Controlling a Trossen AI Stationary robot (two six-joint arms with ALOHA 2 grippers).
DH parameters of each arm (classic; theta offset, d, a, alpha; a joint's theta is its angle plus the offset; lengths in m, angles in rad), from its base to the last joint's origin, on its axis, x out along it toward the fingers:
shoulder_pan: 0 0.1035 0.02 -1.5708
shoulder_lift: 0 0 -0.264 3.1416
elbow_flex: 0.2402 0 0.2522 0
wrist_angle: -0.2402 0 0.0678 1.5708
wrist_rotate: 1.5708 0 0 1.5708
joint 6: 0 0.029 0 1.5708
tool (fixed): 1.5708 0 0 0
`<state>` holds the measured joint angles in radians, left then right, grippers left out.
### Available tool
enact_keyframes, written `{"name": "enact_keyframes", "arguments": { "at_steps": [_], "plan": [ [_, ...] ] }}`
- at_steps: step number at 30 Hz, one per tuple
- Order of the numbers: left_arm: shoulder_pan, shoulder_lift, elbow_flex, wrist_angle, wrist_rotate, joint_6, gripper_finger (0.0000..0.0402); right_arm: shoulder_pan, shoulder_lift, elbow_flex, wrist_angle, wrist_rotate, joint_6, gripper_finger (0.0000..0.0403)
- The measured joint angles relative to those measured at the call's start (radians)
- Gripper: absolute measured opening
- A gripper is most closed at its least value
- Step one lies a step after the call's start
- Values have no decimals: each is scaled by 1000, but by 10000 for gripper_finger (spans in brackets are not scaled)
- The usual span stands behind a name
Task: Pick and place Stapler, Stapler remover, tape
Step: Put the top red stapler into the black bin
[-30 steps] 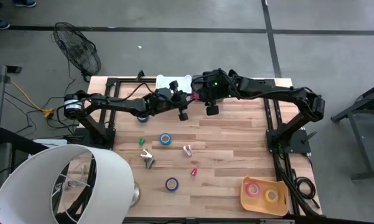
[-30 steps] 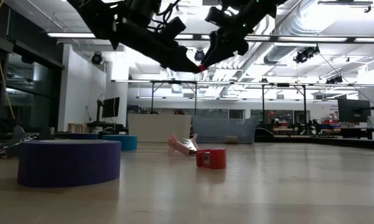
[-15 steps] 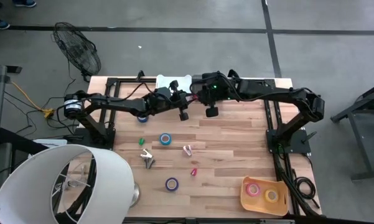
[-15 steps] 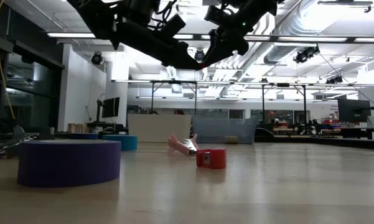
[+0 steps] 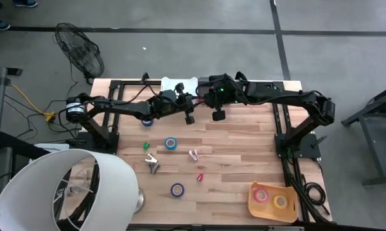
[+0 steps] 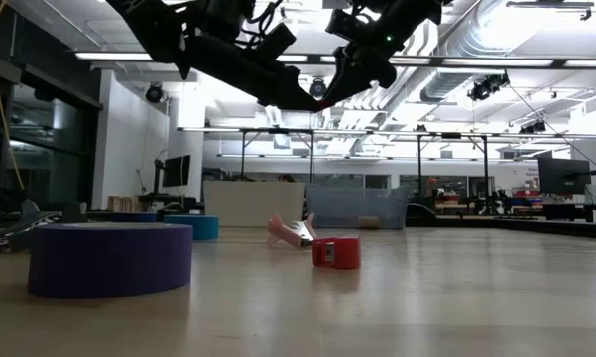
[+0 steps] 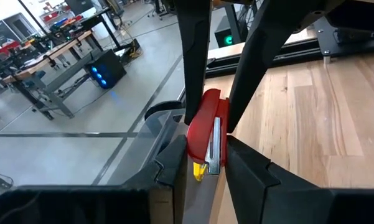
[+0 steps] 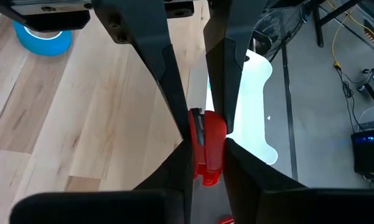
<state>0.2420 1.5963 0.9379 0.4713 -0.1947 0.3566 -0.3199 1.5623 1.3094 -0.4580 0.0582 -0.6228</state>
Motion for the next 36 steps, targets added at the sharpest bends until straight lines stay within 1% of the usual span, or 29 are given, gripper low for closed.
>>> {"name": "enact_keyframes", "arguments": {
  "at_steps": [6,13,21,24,28,31,33,36],
  "plan": [
    [0,0,0,-5,6,7,101,0,0,0,-12,-5,-4,49],
    [0,0,0,-5,5,9,103,0,0,0,-16,-5,-4,49],
    [-2,0,1,-32,-49,14,103,-7,0,0,-29,4,21,48],
    [0,0,1,-33,-89,32,104,-16,0,0,-42,22,40,48],
    [0,0,1,-33,-110,34,104,-26,0,0,-62,19,55,48],
    [0,0,1,-39,-145,43,104,-39,0,0,-75,31,77,48],
    [0,0,1,-57,-159,42,109,-52,0,0,-86,50,99,48],
    [0,0,0,-87,-181,39,131,-84,0,0,-100,48,154,48]
  ]
}}
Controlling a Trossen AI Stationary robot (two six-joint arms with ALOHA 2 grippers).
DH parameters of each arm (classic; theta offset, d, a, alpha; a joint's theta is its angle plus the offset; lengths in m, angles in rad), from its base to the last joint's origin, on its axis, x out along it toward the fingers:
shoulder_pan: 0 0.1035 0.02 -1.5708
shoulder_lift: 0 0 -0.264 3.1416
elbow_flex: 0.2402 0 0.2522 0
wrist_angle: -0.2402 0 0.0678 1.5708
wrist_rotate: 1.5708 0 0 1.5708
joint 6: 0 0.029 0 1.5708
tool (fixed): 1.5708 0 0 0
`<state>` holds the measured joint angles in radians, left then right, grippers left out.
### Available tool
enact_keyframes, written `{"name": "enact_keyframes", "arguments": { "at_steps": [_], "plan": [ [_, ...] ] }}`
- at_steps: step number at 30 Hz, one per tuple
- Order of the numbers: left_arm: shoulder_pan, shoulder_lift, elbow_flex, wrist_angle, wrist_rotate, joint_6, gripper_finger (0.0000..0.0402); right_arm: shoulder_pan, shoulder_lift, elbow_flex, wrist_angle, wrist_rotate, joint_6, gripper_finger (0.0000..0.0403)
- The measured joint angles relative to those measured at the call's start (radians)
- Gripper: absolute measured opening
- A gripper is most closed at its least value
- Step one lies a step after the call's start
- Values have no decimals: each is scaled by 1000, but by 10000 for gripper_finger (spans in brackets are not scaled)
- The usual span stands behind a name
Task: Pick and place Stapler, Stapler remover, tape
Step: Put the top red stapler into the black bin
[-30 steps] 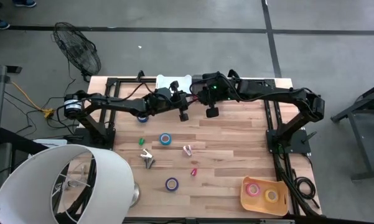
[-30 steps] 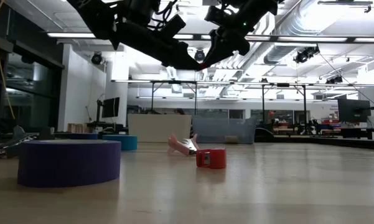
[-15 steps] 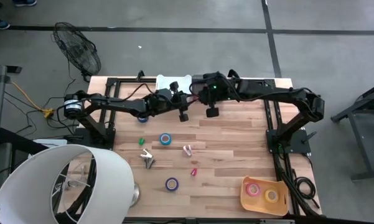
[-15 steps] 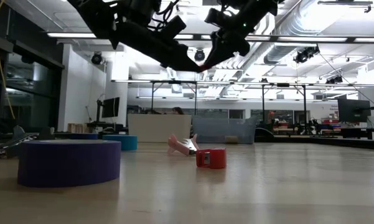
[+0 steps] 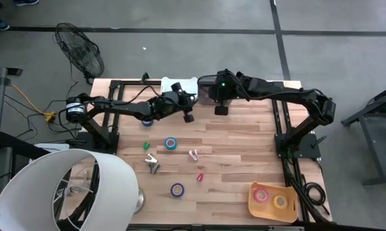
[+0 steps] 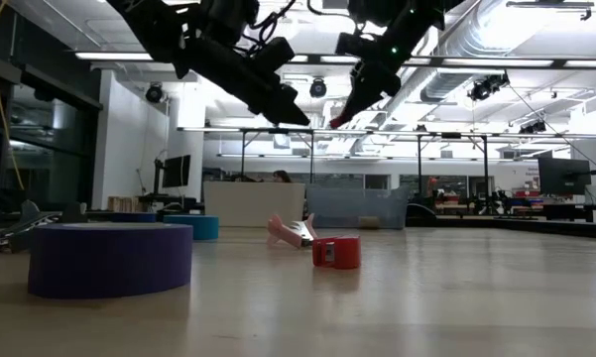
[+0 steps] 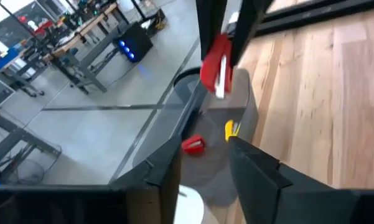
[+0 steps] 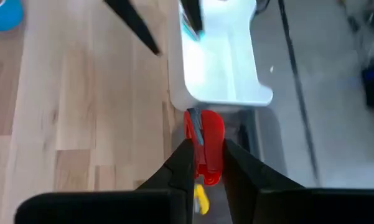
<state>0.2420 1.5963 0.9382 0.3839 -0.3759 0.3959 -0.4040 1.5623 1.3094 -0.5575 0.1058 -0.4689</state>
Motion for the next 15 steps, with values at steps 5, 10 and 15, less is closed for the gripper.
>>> {"name": "enact_keyframes", "arguments": {
  "at_steps": [5,10,15],
  "plan": [
    [0,0,0,-72,-14,-38,188,-64,0,0,-23,-14,108,48],
    [0,0,0,-197,-76,-106,223,-135,3,-16,1,-47,244,48],
    [0,0,0,-250,-99,-143,227,-194,5,-91,90,-100,346,48]
  ]
}}
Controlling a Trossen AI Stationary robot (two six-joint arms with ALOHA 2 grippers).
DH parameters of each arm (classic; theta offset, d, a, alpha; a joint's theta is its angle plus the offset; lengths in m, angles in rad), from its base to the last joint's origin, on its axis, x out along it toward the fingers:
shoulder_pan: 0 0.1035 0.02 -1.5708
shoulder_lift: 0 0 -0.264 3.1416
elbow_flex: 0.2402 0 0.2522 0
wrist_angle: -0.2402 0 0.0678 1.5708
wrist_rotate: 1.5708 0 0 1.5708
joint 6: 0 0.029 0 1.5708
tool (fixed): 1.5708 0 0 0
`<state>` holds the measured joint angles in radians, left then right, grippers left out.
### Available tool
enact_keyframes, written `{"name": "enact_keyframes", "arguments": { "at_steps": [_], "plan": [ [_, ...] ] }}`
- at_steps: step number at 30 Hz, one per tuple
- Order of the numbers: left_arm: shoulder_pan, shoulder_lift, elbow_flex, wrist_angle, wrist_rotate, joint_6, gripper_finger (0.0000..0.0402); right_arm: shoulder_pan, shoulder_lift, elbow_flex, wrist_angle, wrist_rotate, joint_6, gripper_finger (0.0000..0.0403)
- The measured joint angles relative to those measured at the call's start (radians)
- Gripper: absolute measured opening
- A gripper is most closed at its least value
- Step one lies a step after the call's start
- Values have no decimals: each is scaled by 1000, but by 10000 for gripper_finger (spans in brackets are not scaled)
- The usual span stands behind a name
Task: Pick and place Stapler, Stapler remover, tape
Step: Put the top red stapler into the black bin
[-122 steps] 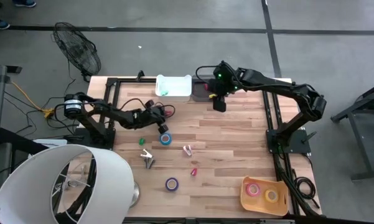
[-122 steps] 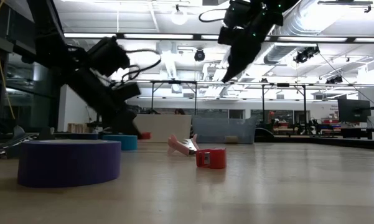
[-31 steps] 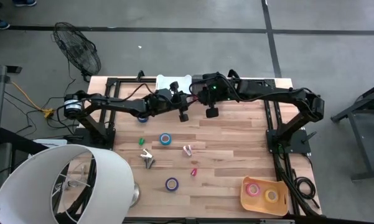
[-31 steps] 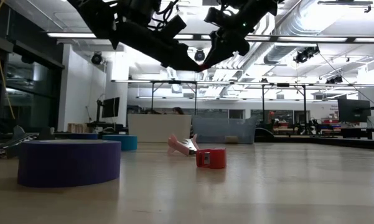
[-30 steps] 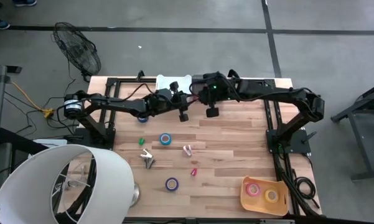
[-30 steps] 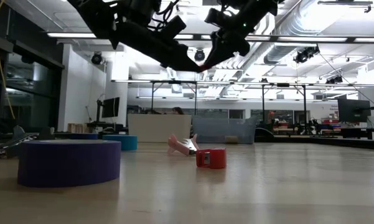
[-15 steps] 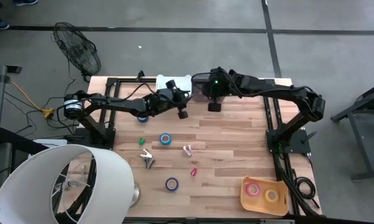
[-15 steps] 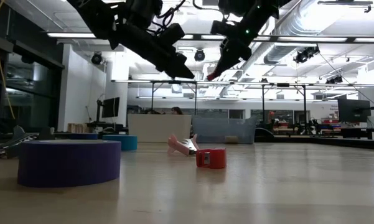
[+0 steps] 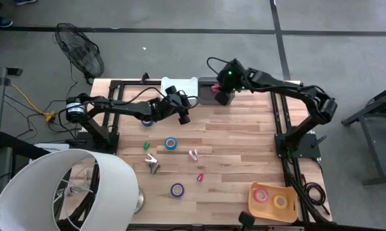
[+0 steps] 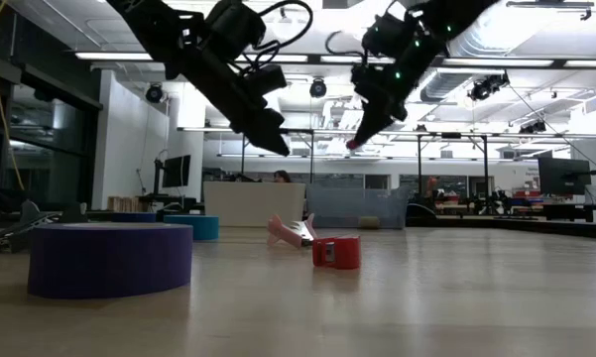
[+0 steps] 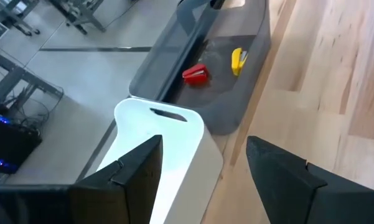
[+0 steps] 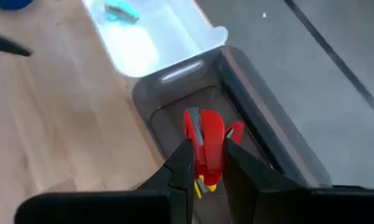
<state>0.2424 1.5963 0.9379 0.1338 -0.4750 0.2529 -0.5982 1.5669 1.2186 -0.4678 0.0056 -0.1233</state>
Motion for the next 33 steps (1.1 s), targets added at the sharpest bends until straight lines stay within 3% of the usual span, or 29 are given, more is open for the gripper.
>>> {"name": "enact_keyframes", "arguments": {
  "at_steps": [13,25,33],
  "plan": [
    [0,-48,-1,-117,-47,-25,227,-57,22,-128,258,-49,165,48],
    [0,-142,-1,-256,-90,-23,227,-68,164,-124,270,-81,299,48],
    [0,-150,0,-271,-89,-27,227,-84,241,-10,218,-91,303,48]
  ]
}}
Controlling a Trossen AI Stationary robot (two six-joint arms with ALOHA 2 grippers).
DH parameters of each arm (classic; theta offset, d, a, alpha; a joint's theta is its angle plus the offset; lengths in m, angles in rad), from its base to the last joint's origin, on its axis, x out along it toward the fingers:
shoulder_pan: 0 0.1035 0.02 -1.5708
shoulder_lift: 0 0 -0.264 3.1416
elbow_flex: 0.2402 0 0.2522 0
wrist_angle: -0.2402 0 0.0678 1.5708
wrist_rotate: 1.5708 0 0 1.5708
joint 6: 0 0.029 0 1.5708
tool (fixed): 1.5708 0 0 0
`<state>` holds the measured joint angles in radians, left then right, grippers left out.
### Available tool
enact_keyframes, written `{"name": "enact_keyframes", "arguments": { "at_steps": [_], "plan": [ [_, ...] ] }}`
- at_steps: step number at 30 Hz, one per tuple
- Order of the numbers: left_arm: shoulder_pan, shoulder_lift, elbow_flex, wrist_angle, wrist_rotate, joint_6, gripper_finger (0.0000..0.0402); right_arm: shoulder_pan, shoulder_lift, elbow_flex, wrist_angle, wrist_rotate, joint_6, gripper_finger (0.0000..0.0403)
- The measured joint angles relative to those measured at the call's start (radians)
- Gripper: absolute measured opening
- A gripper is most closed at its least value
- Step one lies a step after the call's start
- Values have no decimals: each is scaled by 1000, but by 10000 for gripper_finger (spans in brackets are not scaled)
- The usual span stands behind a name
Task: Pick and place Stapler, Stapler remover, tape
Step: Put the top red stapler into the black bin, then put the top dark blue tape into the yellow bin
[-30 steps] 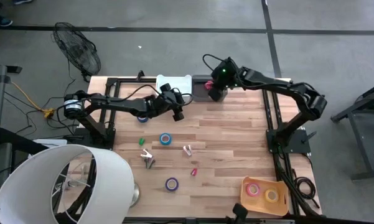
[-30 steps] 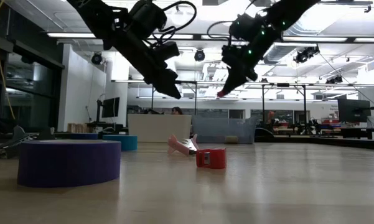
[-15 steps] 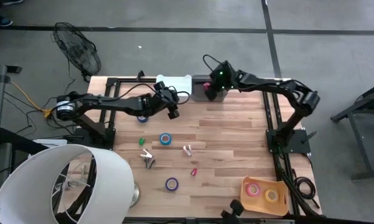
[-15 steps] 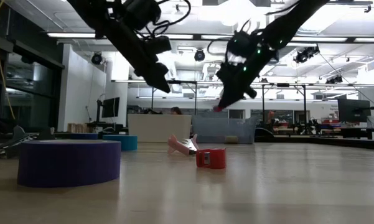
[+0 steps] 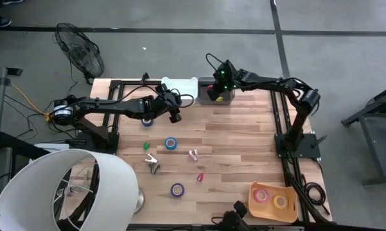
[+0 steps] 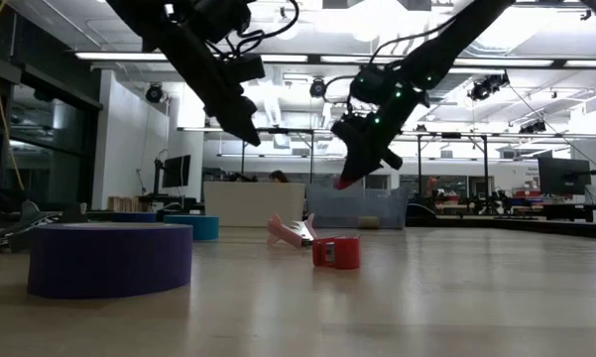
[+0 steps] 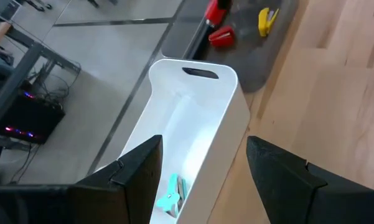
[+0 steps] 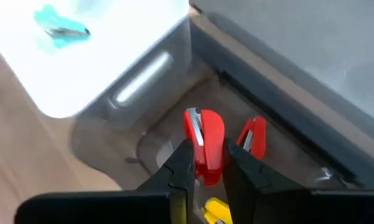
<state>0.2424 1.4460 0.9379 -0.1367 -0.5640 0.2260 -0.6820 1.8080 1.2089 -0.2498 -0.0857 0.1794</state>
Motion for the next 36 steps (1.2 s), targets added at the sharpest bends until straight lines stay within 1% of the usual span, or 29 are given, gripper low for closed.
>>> {"name": "enact_keyframes", "arguments": {
  "at_steps": [5,10,27,33,36],
  "plan": [
    [0,0,0,-2,5,-16,227,1,58,35,-71,0,-2,49],
    [0,0,0,-15,7,-30,227,1,67,36,-99,16,3,57],
    [0,0,0,-55,14,-54,227,0,65,36,-114,-9,33,171],
    [0,0,0,-113,94,-60,227,-5,-5,36,-117,-36,19,204],
    [0,0,0,-196,117,-138,227,-11,-54,36,-131,-35,-8,211]
  ]
}}
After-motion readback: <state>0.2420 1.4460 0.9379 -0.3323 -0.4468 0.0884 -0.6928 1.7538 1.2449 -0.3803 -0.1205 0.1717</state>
